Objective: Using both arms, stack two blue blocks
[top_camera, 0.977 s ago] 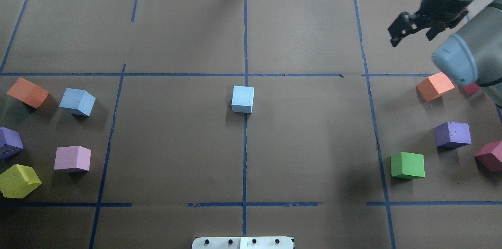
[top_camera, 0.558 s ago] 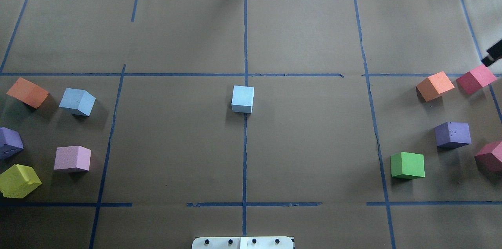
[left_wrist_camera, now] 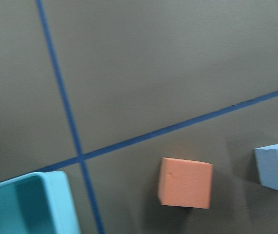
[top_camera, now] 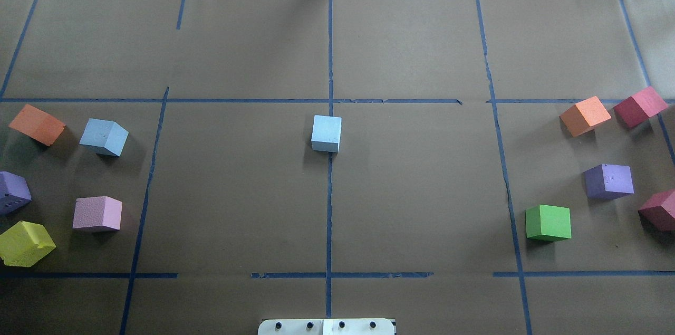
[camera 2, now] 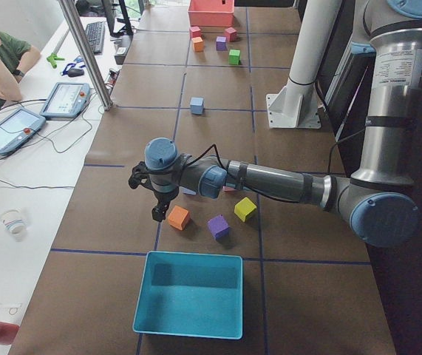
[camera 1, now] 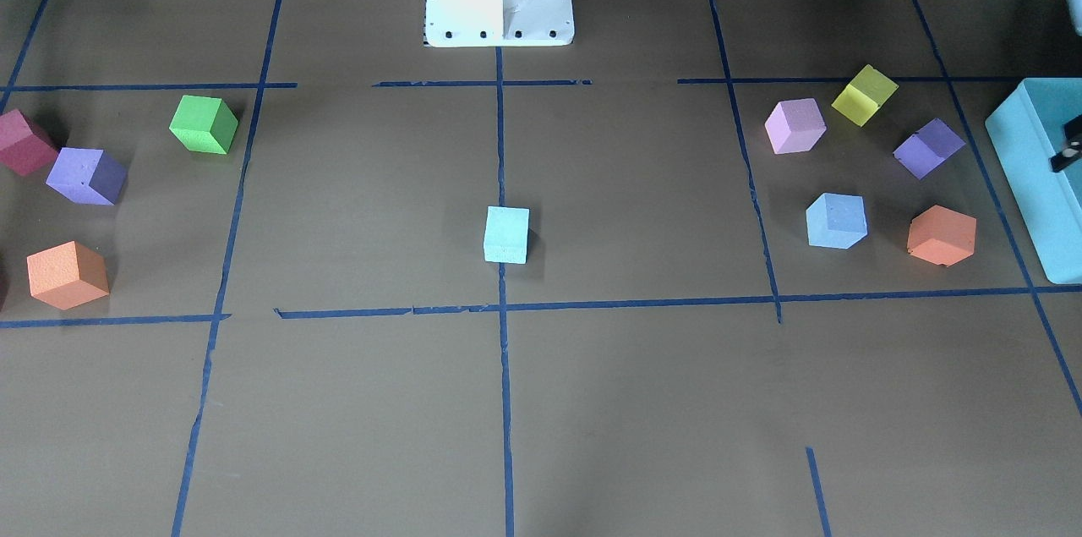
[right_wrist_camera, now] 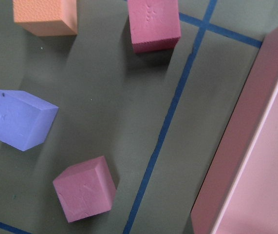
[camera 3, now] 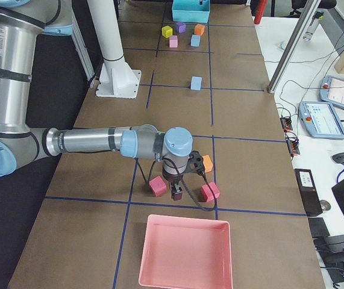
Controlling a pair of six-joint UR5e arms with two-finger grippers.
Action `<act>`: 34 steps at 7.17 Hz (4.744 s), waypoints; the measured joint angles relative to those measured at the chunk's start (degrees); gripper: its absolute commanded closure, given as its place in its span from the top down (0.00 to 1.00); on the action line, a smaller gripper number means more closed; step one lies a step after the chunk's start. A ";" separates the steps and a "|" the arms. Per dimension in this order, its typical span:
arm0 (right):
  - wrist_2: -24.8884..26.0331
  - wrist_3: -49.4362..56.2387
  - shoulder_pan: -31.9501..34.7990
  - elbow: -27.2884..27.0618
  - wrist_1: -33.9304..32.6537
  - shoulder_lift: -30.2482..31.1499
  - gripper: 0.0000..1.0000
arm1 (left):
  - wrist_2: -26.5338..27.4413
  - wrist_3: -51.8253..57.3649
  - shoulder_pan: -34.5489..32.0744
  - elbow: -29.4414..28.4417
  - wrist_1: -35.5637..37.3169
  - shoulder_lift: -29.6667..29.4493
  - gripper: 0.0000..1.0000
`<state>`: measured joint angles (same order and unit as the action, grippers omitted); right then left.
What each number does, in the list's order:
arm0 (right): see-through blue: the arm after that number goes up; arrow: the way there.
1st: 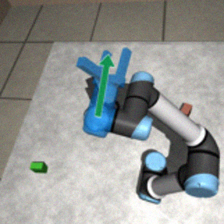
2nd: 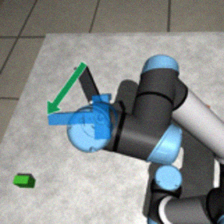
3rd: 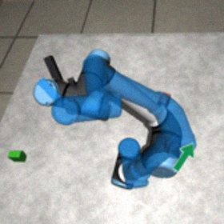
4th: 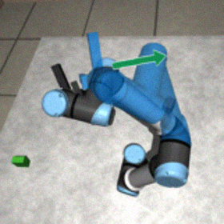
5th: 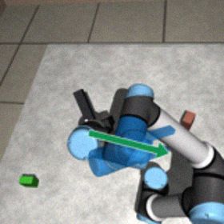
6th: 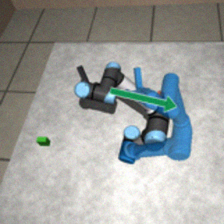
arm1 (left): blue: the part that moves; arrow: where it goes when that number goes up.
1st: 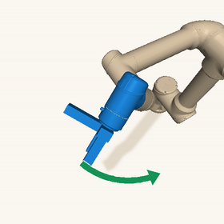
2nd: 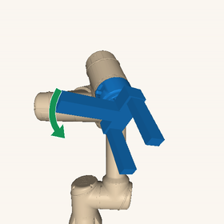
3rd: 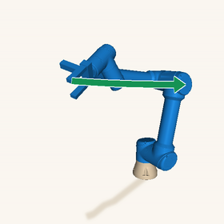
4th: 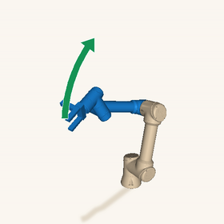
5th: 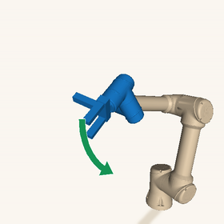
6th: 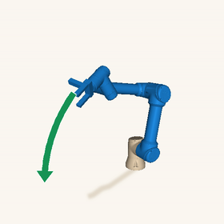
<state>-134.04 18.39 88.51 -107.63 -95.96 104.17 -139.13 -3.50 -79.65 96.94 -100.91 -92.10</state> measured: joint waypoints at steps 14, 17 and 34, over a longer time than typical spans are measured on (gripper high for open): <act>0.19 -6.44 0.61 -0.13 5.08 2.53 1.00 | 11.69 -27.70 26.54 -9.33 -12.03 -8.49 0.33; 0.19 -6.57 0.61 -0.13 5.08 2.53 1.00 | 11.73 -27.87 26.56 -7.63 -11.64 -9.45 0.28; 0.01 -6.62 0.61 -0.16 5.08 2.36 1.00 | 25.97 -51.09 45.68 -21.64 8.75 -54.58 0.37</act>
<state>-134.03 11.77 89.12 -107.79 -90.88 106.53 -113.16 -54.59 -33.97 75.29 -92.16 -146.69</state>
